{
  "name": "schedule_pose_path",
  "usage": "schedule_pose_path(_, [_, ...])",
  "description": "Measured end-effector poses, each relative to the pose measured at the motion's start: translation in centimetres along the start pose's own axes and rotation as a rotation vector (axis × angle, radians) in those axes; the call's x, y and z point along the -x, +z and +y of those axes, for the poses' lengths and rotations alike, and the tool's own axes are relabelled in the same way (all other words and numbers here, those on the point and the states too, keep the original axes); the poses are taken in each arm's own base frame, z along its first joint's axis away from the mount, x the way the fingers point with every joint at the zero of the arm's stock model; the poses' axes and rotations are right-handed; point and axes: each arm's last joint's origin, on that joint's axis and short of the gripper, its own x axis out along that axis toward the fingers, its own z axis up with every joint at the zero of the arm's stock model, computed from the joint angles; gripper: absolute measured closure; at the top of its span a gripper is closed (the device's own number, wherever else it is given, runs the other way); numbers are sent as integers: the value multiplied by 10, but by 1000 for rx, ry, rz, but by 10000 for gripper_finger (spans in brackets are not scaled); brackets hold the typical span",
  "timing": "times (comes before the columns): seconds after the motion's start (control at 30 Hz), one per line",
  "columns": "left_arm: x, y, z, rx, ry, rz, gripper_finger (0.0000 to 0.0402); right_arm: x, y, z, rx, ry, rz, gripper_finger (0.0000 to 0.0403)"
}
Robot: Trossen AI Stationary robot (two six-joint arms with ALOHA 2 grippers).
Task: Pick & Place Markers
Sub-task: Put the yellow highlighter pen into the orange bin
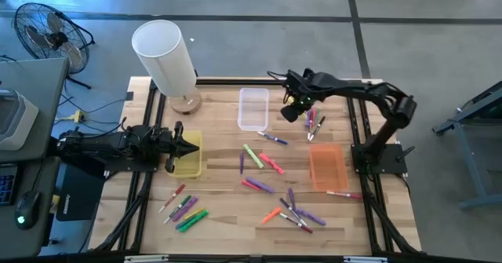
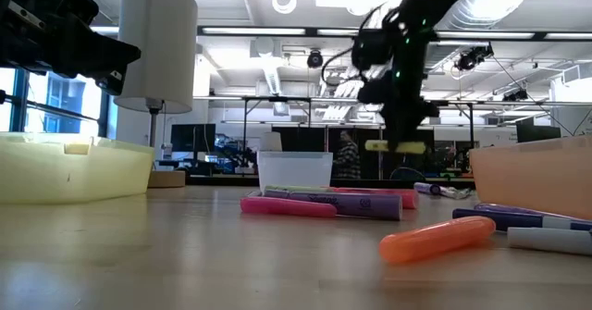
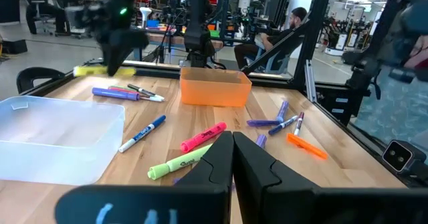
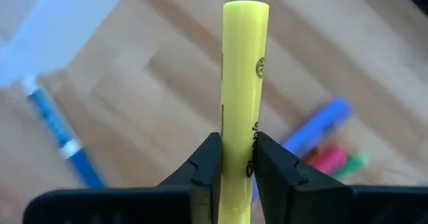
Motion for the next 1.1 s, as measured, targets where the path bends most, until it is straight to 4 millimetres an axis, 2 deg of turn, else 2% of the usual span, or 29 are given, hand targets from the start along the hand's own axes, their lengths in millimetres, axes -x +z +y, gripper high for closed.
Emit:
schedule_pose_path(0.2, [0,0,0,0,0,1,400,57,-42,14,-17,-16,-6,341])
schedule_pose_path(0.33, [0,0,0,0,0,1,400,88,-85,23,-57,22,-4,341])
schedule_pose_path(0.43, [0,0,0,0,0,1,400,99,-122,24,-125,40,-5,342])
schedule_pose_path(0.57, [0,0,0,0,0,0,400,89,-167,25,-230,86,8,341])
schedule_pose_path(0.73, [0,0,0,0,0,1,400,58,-207,33,-291,151,58,339])
schedule_pose_path(0.93, [0,0,0,0,0,1,400,25,-233,43,-310,164,92,338])
schedule_pose_path(1.1, [0,0,0,0,0,1,400,11,-243,45,-320,130,115,337])
